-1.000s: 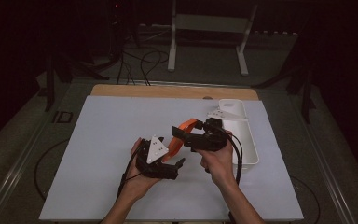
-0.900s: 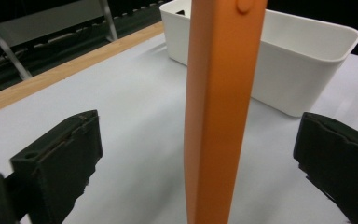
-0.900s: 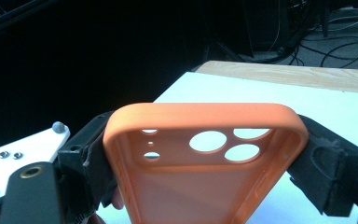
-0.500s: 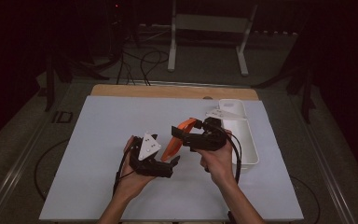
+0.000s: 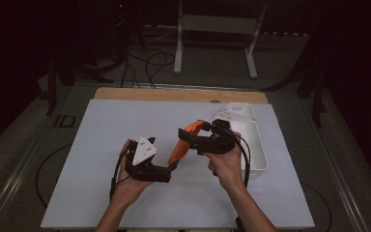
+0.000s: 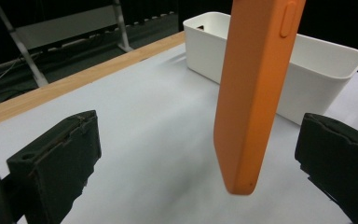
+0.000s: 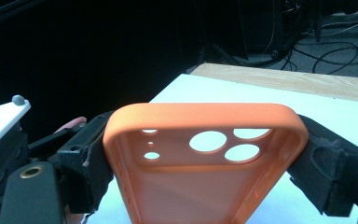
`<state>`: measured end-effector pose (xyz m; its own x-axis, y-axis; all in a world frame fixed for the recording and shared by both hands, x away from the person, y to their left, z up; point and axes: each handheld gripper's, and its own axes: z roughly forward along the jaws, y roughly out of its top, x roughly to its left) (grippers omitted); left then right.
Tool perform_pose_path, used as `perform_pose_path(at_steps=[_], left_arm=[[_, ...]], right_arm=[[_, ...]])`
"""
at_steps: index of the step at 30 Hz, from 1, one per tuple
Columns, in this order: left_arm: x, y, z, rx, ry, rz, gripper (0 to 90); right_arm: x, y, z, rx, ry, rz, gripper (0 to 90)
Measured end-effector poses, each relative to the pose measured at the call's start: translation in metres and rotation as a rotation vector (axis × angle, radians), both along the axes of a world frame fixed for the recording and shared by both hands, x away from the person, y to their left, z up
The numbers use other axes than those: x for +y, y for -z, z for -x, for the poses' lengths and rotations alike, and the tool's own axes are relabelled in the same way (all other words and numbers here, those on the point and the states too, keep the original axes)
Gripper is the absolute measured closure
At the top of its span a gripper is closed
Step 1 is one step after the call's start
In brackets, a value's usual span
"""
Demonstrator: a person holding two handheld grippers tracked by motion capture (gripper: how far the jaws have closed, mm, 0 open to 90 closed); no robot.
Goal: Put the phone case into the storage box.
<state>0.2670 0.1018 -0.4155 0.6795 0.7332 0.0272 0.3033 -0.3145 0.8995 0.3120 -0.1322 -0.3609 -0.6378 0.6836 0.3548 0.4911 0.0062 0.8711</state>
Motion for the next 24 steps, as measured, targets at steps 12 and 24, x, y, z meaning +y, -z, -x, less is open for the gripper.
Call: perform_pose_path(at_steps=[12,24], left_arm=[[0.023,0.003,0.002,-0.002,-0.055,-0.003,1.1],[0.042,0.008,0.004,-0.004,-0.092,0.004,1.1]], right_arm=[[-0.003,-0.001,-0.006,-0.002,0.022,0.015,16.4],[-0.007,-0.003,-0.01,-0.009,0.039,0.029,16.4]])
